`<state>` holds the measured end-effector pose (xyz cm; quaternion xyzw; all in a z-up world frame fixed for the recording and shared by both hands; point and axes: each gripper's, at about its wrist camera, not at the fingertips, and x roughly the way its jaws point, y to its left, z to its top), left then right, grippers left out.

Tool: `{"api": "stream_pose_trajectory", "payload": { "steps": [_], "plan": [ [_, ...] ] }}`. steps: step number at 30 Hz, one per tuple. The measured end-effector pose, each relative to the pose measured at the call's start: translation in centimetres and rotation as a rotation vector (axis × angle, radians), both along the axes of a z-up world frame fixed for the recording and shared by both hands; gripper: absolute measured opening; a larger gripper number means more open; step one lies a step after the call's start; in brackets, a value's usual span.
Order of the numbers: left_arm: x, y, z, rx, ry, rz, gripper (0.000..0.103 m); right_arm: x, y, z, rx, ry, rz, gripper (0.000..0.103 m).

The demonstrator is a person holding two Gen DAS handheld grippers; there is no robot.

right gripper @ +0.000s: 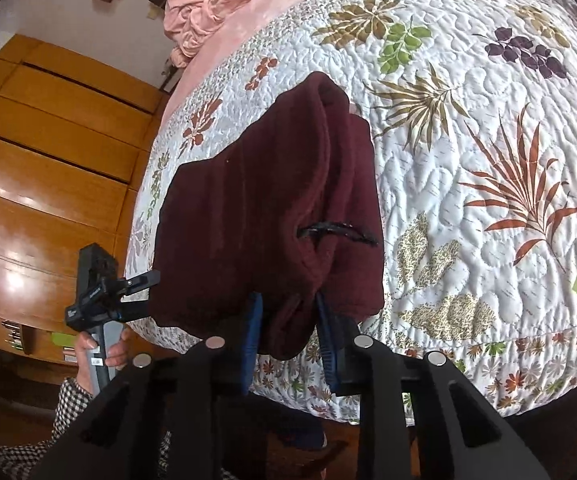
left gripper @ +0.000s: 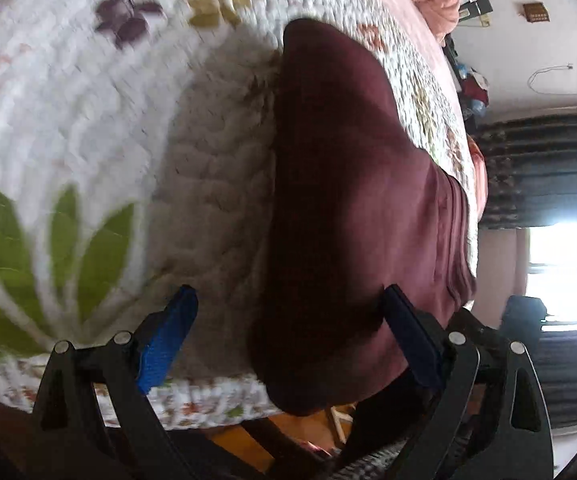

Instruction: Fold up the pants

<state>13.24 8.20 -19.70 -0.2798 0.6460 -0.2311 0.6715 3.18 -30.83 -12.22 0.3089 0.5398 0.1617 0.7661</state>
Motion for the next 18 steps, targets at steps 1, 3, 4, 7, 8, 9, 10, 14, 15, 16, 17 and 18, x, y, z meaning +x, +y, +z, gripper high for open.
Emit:
{"api": "stream_pose_trajectory", "payload": {
  "steps": [1,3,4,7,8,9,10,14,15,16,17,18],
  "plan": [
    [0.0,-0.4,-0.4,-0.043,0.023,-0.013,0.078,-0.1,0.1,0.0,-0.004,-0.001,0.001,0.026],
    [-0.1,-1.1,-0.7,-0.086,0.048,-0.027,0.063,0.2,0.1,0.0,-0.010,-0.002,0.002,0.025],
    [-0.2,-1.4,-0.6,-0.063,0.034,-0.028,0.059,0.3,0.0,0.0,-0.004,0.000,-0.003,0.025],
    [-1.0,-2.4,1.1,-0.021,-0.027,-0.055,0.047,0.7,-0.4,0.3,0.011,-0.006,-0.015,0.023],
    [-1.1,-2.5,1.6,-0.024,-0.043,-0.055,0.046,0.8,-0.5,0.5,0.005,-0.012,-0.016,0.023],
    [-1.3,-2.7,2.0,-0.029,-0.057,-0.056,0.045,0.9,-0.6,0.7,-0.003,-0.020,-0.016,0.022],
    [-1.6,-2.9,2.3,-0.029,-0.066,-0.057,0.045,1.0,-0.7,0.9,-0.015,-0.027,-0.015,0.022],
    [-1.5,-4.3,-0.6,0.117,-0.069,-0.129,0.045,1.7,-0.3,-0.6,-0.125,0.034,-0.001,0.016],
    [-1.4,-4.2,-0.7,0.098,-0.061,-0.119,0.046,1.6,-0.3,-1.1,-0.125,0.042,-0.006,0.016],
    [-1.3,-4.0,-0.6,0.072,-0.052,-0.110,0.047,1.6,-0.3,-1.1,-0.118,0.037,-0.012,0.016],
    [-1.3,-4.0,-0.4,0.063,-0.051,-0.106,0.049,1.5,-0.4,-0.9,-0.113,0.028,-0.011,0.016],
    [-1.3,-4.0,-0.2,0.060,-0.052,-0.103,0.052,1.5,-0.4,-0.7,-0.114,0.021,-0.006,0.016]
  ]
}}
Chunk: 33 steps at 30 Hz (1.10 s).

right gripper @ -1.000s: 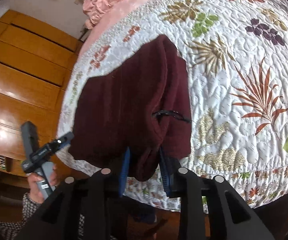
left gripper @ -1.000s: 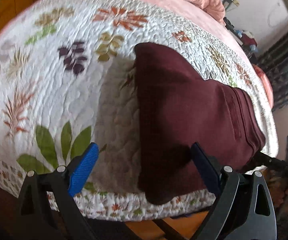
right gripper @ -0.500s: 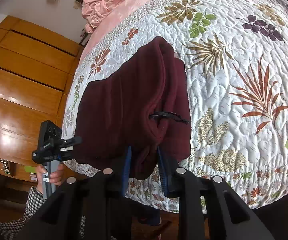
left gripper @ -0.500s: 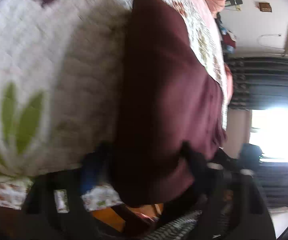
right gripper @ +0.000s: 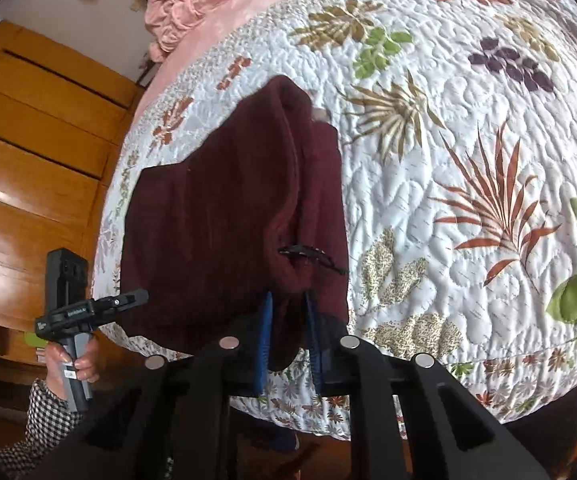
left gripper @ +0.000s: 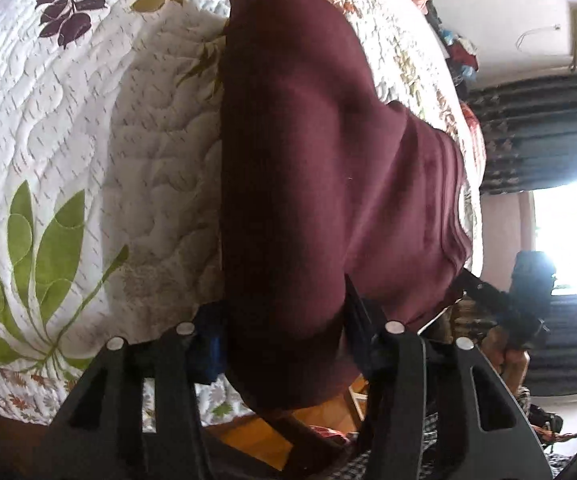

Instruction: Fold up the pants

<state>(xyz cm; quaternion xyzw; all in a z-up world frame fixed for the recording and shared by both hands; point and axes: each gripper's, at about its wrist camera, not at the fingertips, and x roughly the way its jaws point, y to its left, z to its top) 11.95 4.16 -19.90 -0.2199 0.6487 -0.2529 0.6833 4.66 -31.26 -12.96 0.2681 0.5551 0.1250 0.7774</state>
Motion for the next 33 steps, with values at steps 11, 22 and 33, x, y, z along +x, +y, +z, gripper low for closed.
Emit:
{"api": "stream_pose_trajectory", "payload": {
  "steps": [11,22,33],
  "plan": [
    [3.2,-1.5,2.3,0.144,-0.059,-0.012,0.079,1.6,-1.8,3.9,0.020,-0.080,-0.022,0.045],
    [4.7,-1.2,1.4,0.197,-0.049,0.015,0.085,4.2,0.4,0.5,0.037,0.005,0.040,0.011],
    [4.8,-1.1,0.6,0.181,-0.034,0.021,0.091,2.6,0.3,-0.5,0.014,0.030,0.041,0.010]
  ]
}}
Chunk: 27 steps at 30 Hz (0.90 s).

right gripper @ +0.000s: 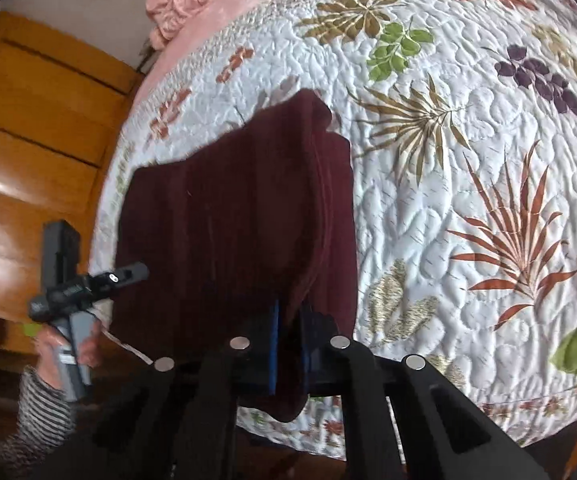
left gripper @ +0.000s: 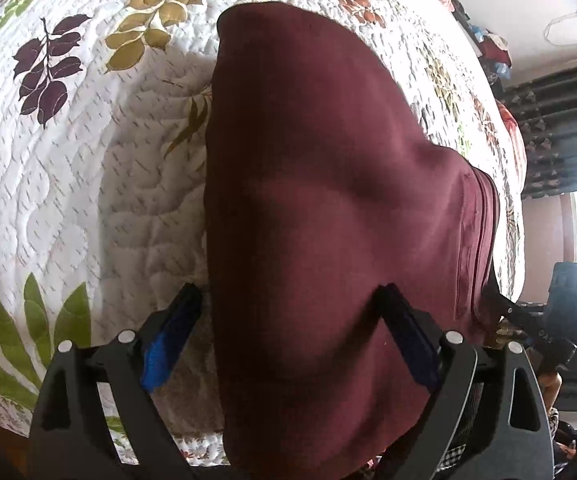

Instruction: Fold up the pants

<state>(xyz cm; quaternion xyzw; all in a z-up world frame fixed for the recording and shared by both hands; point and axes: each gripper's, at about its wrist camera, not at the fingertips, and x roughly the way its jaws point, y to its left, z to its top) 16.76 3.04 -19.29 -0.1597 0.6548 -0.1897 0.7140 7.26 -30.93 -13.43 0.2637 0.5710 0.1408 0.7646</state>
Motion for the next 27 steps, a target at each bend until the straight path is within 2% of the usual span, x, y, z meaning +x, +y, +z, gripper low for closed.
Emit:
{"api": "stream_pose_trajectory", "payload": {
  "steps": [2,4,7,11,16,19,27],
  "plan": [
    [-0.1,0.2,0.5,0.002,-0.012,-0.008,0.090,0.0,-0.1,0.8,-0.009,-0.024,0.018,0.022],
    [-0.2,0.7,1.1,0.021,-0.038,-0.019,0.090,-0.3,-0.5,1.8,-0.004,-0.059,0.025,0.046],
    [0.0,1.4,1.3,0.016,-0.050,-0.016,0.090,-0.3,-1.9,3.0,0.046,-0.103,0.005,0.055],
    [0.3,2.5,0.8,-0.009,-0.035,0.007,0.090,0.6,-3.8,2.1,0.090,-0.073,-0.021,0.058],
    [0.2,2.1,0.5,-0.036,-0.041,-0.018,0.090,2.0,-4.6,-1.4,0.212,0.001,-0.008,0.061],
    [0.5,1.7,0.1,-0.070,-0.030,-0.018,0.089,2.1,-4.8,-2.9,0.252,0.029,-0.006,0.061],
    [1.0,0.4,-0.2,-0.065,-0.030,-0.037,0.086,2.8,-3.9,-4.8,0.291,0.047,0.016,0.061]
  ]
}}
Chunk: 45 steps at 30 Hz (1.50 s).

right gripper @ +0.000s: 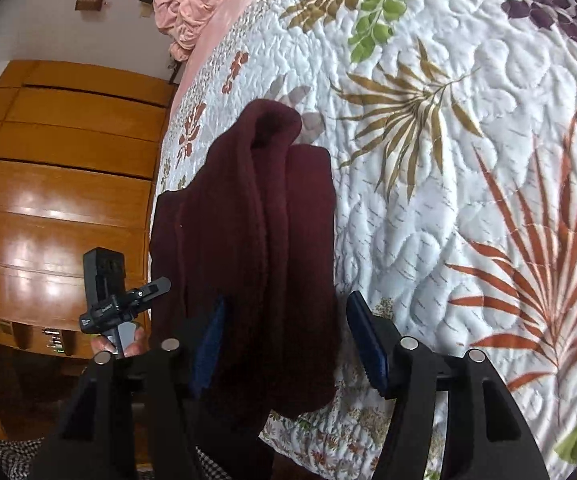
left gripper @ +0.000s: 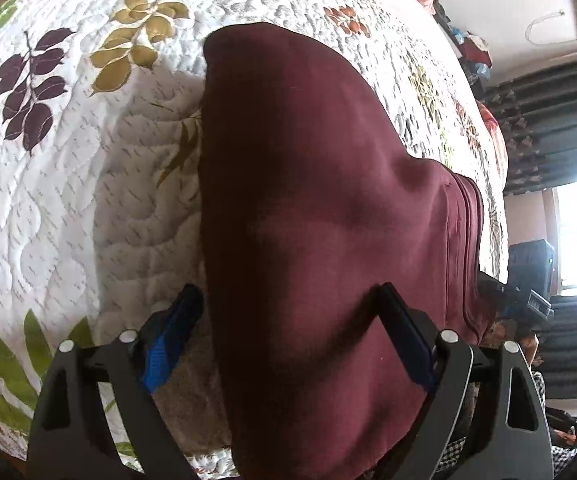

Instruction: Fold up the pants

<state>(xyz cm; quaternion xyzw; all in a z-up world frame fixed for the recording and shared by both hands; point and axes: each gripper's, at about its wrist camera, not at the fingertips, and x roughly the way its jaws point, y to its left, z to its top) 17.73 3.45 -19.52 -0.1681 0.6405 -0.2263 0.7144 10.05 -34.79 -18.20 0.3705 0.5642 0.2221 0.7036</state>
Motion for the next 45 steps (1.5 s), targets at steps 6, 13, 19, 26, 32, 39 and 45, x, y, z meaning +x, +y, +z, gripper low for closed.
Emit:
{"api": "stream_pose_trajectory", "payload": {
  "steps": [6,13,19,26,32,39,45],
  "plan": [
    [0.4,-0.6,-0.2,0.025,0.009,0.004,0.074,0.5,0.6,-0.6,0.058,0.007,0.009,0.048],
    [0.4,0.3,0.4,-0.092,0.031,0.064,0.036,-0.6,0.4,1.1,0.124,-0.059,-0.013,0.033],
    [-0.3,-0.6,1.9,-0.138,-0.034,0.059,0.032,-0.3,1.1,3.9,0.119,-0.120,-0.014,0.031],
    [1.4,-2.5,4.5,-0.232,-0.115,0.053,0.032,1.8,0.3,8.4,0.061,-0.217,-0.026,0.031],
    [6.0,-6.0,6.2,-0.181,-0.184,0.022,0.032,6.1,-2.0,10.2,-0.012,-0.246,-0.043,0.030],
    [11.5,-7.4,4.8,-0.075,-0.210,0.033,0.033,12.3,-3.2,7.2,-0.082,-0.191,-0.073,0.031],
    [12.6,-6.8,1.8,-0.019,-0.180,0.079,0.048,13.1,-3.7,2.4,-0.118,-0.105,-0.140,0.040]
  ]
}}
